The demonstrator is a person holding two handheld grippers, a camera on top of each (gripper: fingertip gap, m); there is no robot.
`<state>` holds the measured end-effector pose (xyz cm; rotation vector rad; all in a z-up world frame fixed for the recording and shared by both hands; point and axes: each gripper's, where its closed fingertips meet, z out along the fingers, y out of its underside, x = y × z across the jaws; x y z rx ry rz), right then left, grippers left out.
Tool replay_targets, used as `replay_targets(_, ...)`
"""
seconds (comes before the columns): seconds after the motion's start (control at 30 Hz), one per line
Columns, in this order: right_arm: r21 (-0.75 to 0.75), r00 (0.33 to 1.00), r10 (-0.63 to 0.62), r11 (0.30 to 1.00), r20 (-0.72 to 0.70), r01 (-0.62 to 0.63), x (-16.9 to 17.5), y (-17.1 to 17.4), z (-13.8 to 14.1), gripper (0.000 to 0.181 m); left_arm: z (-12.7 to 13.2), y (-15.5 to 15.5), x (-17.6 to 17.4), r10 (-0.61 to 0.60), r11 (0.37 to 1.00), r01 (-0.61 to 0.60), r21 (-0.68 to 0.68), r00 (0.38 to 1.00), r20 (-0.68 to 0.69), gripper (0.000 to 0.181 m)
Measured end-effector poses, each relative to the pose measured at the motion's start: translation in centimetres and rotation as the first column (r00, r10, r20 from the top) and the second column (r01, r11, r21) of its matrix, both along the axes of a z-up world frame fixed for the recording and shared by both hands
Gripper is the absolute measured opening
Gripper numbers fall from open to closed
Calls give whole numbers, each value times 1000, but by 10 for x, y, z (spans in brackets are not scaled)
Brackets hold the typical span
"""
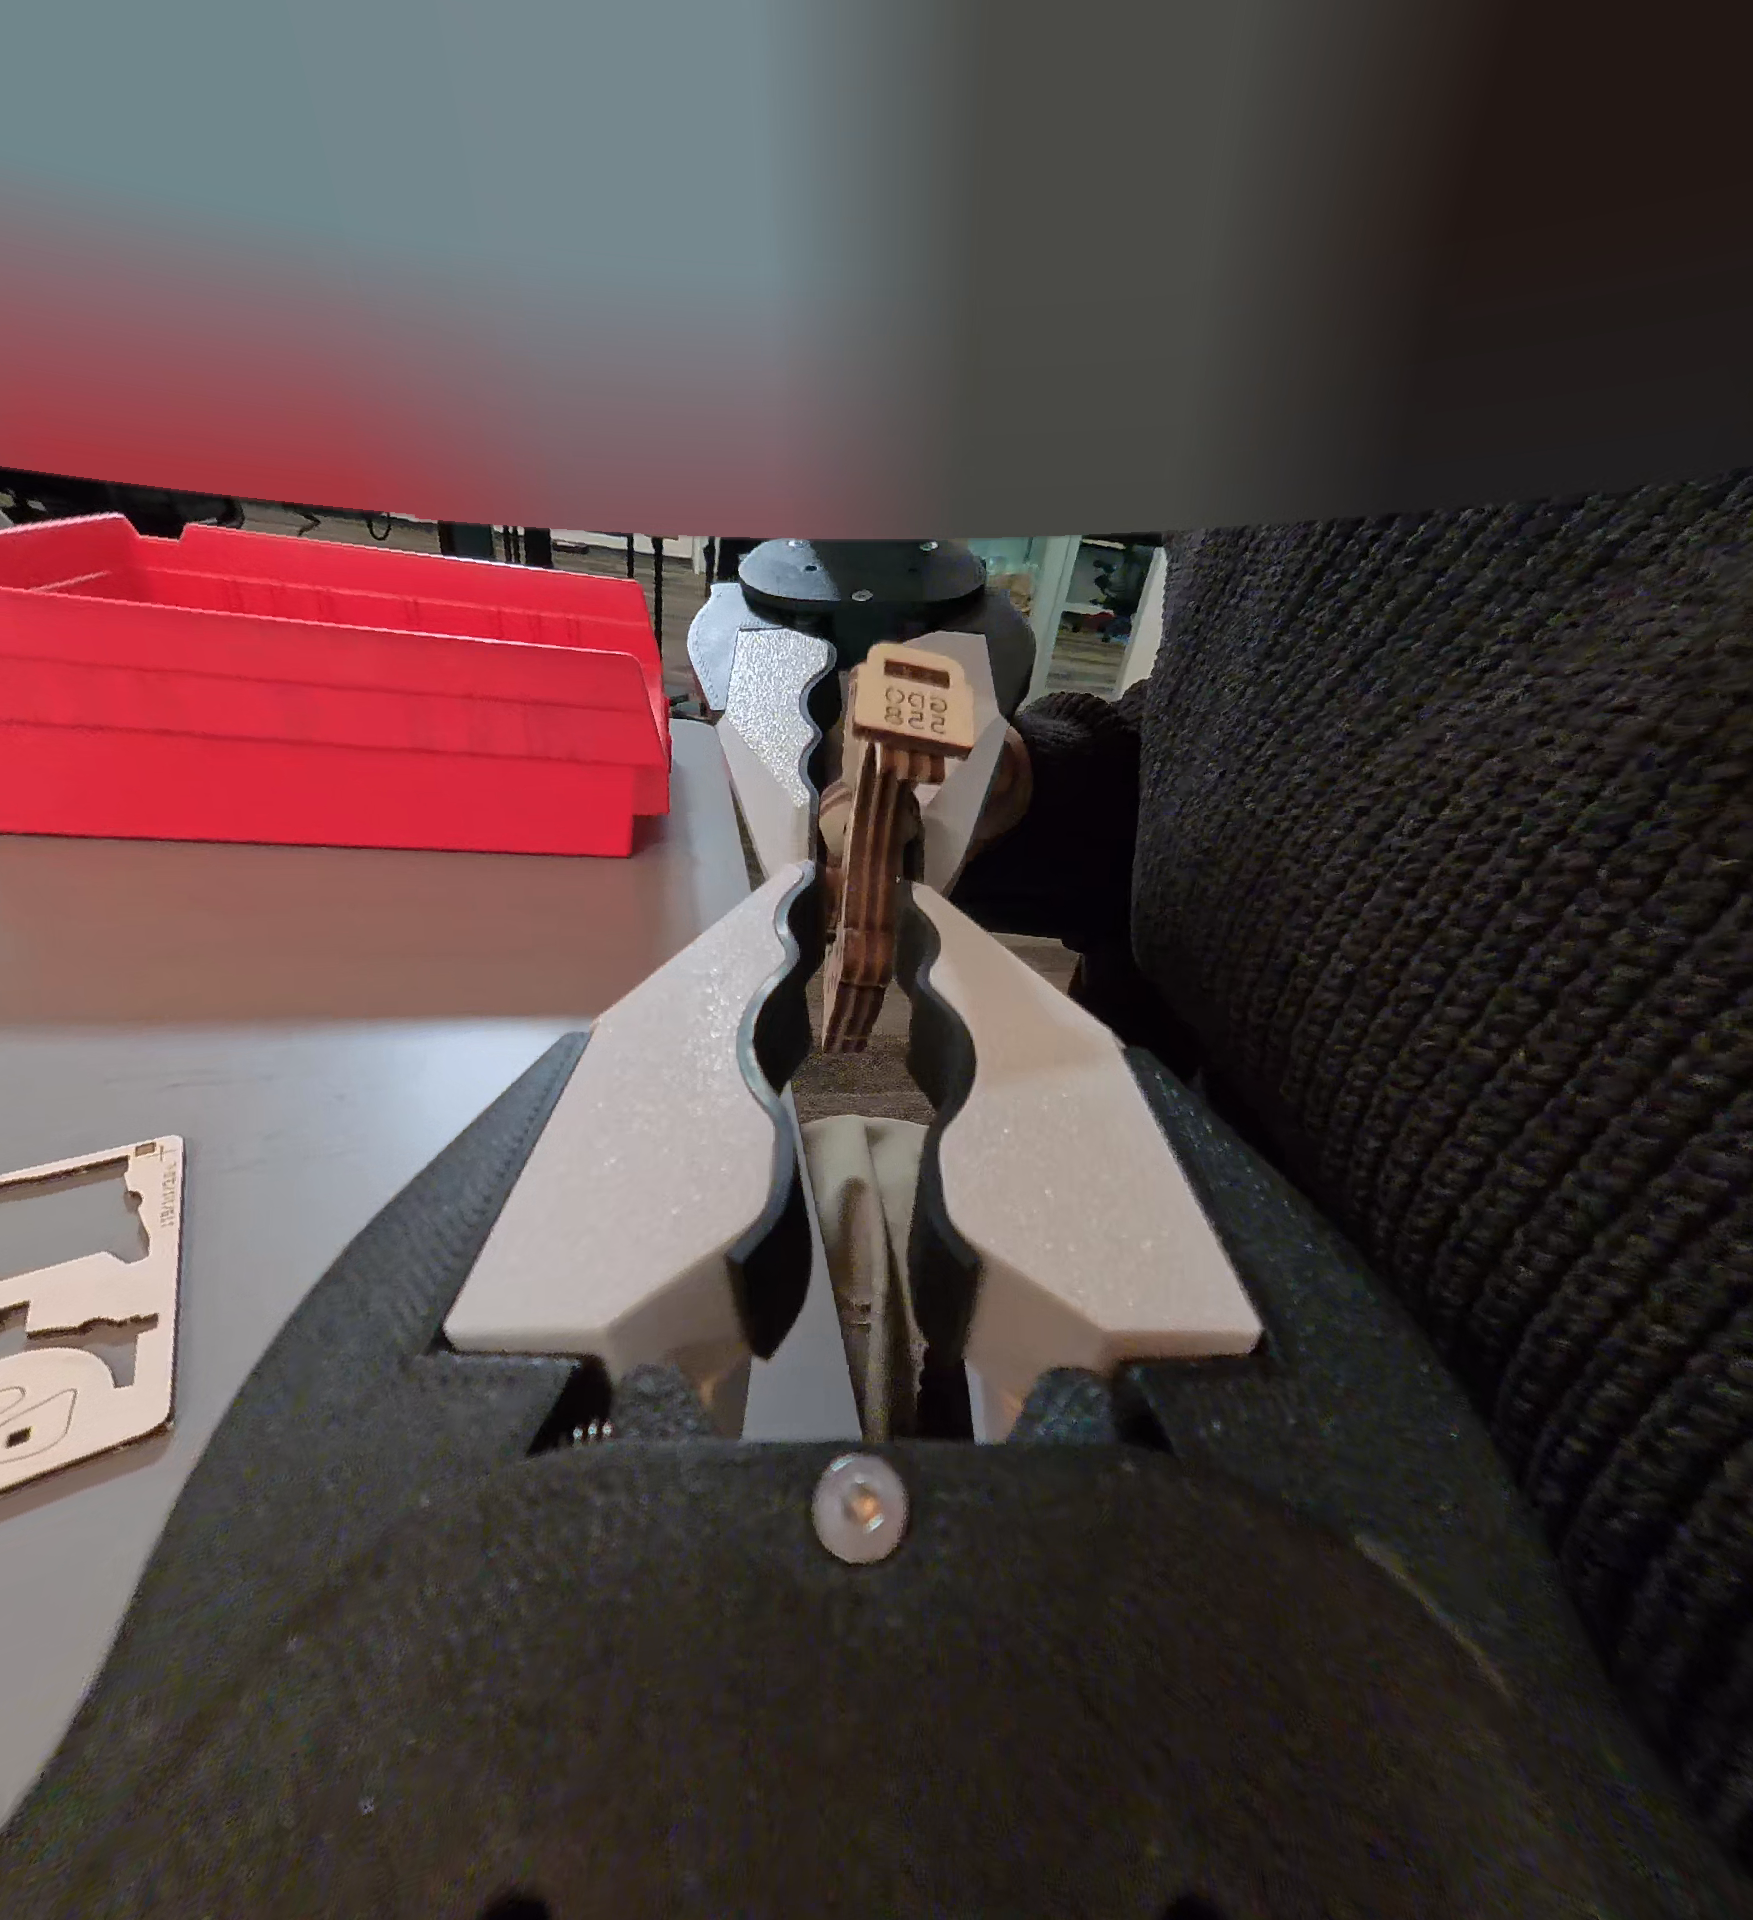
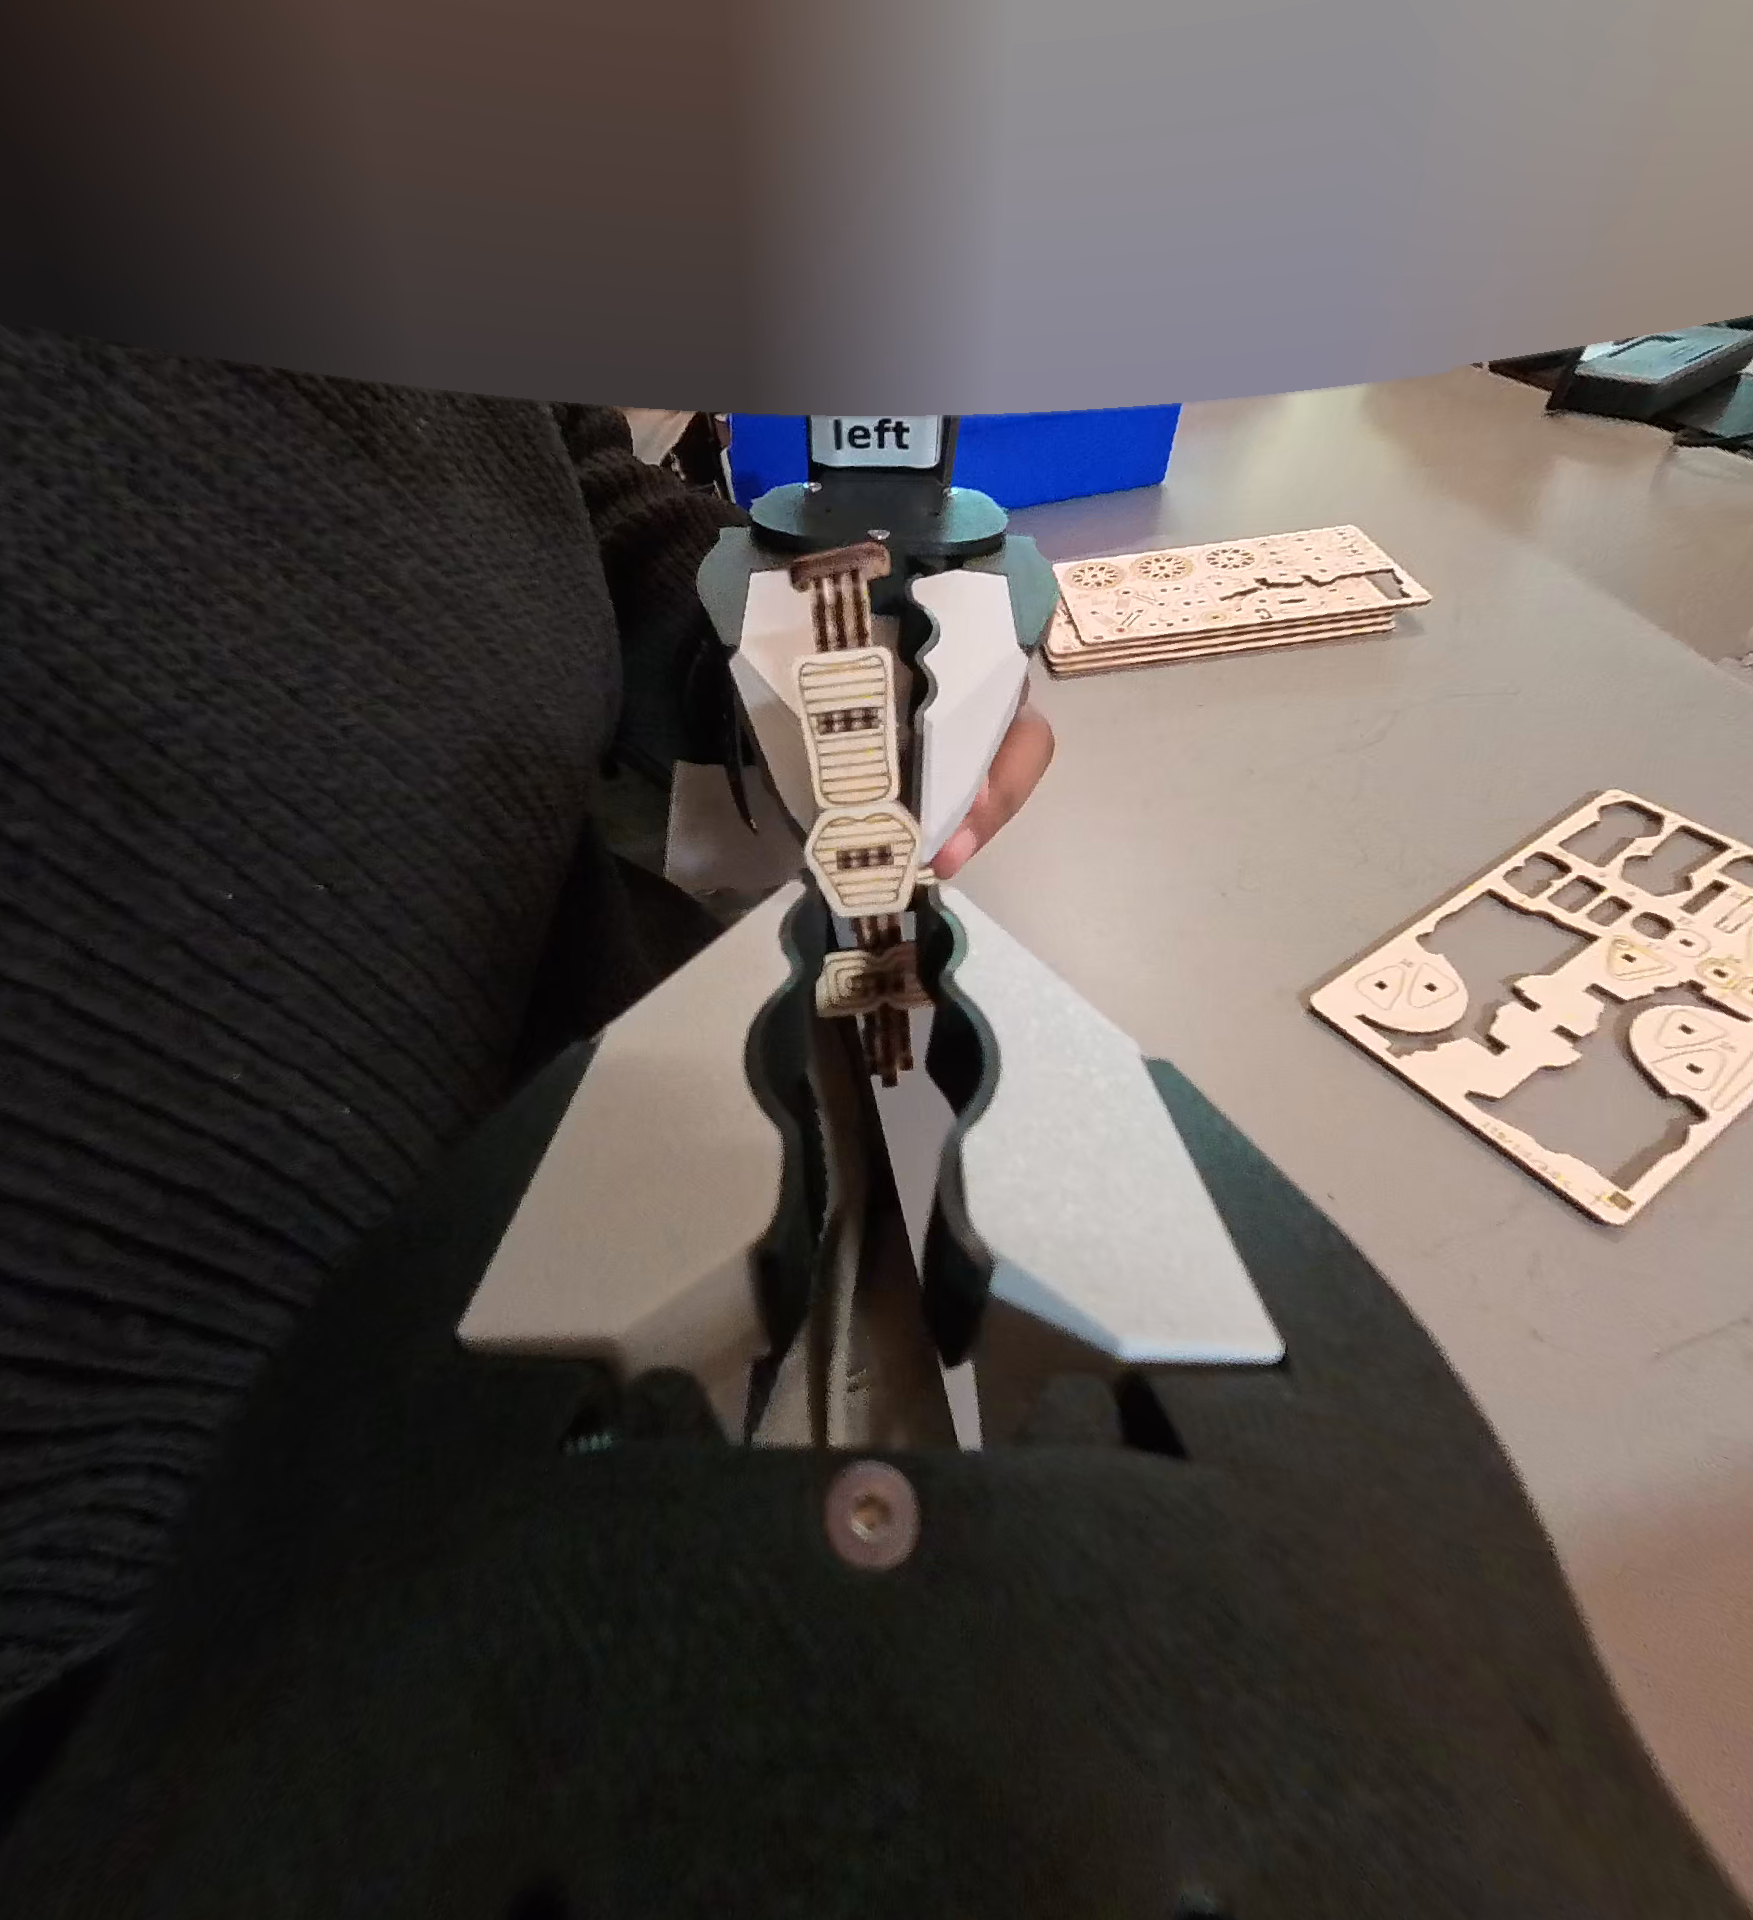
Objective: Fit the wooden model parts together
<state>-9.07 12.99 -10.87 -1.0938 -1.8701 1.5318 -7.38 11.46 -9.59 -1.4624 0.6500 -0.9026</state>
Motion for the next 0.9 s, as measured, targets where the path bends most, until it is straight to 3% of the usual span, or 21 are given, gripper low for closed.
replay_targets(0.47,14,1000,7,1000,19,-7,2,-1,-2,16,-2,2,0,-18,999,18,-41,1000,21,11)
replay_targets(0.9,-186,1000,-18,982,8,19,-4,13,6,17,1,17,-14,30,998,-27,-51,998,60,18)
